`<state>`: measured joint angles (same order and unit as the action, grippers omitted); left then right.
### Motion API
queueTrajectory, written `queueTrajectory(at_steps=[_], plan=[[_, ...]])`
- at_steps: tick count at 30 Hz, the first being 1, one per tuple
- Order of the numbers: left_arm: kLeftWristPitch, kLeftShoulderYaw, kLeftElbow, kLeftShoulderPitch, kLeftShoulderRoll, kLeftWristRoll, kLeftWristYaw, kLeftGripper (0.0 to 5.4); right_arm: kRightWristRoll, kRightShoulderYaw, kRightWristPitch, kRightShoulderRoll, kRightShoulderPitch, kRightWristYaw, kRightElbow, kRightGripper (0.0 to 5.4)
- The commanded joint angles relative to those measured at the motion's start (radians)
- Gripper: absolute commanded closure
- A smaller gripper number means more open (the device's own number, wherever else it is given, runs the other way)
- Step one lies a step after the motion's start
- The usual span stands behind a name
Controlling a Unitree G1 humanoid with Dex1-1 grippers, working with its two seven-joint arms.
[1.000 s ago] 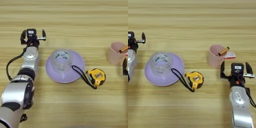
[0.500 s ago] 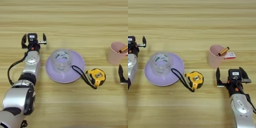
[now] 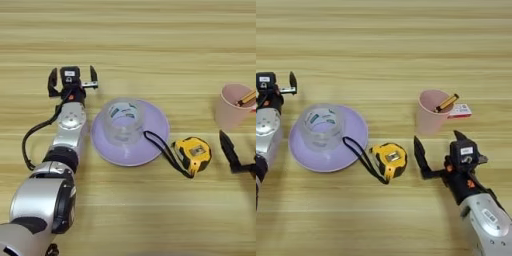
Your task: Move the objects on the table
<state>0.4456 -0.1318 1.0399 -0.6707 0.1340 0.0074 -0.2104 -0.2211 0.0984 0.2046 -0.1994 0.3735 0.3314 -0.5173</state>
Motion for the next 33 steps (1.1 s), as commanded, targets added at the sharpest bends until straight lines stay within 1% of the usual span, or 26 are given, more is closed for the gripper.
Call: queueTrajectory(at_steps=[1, 9, 13, 17, 19, 24, 29, 33], plan=[[-0.013, -0.004, -0.017, 0.013, -0.001, 0.003, -0.007, 0.01, -0.003, -0.051, -0.022, -0.011, 0.013, 0.029, -0.026, 0.0], [-0.016, -0.018, -0.034, 0.019, 0.011, -0.002, -0.011, 0.01, 0.032, -0.14, -0.059, -0.014, 0.011, 0.045, -0.014, 0.0], [-0.017, -0.023, -0.042, 0.023, 0.015, -0.006, -0.01, 0.01, 0.086, -0.189, -0.082, -0.018, 0.003, 0.039, 0.026, 0.0], [-0.019, -0.025, -0.052, 0.028, 0.011, -0.007, -0.011, 0.01, 0.112, -0.217, -0.083, -0.018, -0.003, 0.036, 0.065, 0.0], [-0.019, -0.025, -0.055, 0.029, 0.009, -0.008, -0.012, 0.01, 0.139, -0.234, -0.088, -0.023, -0.006, 0.031, 0.083, 0.0], [-0.02, -0.025, -0.061, 0.032, 0.005, -0.009, -0.013, 0.01, 0.237, -0.261, -0.12, -0.024, -0.043, -0.02, 0.184, 0.0], [-0.02, -0.025, -0.063, 0.032, 0.001, -0.009, -0.014, 0.01, 0.263, -0.283, -0.118, -0.013, -0.074, -0.035, 0.268, 0.0], [-0.02, -0.024, -0.065, 0.032, -0.002, -0.008, -0.015, 0.01, 0.268, -0.299, -0.111, 0.0, -0.092, -0.04, 0.304, 0.0]])
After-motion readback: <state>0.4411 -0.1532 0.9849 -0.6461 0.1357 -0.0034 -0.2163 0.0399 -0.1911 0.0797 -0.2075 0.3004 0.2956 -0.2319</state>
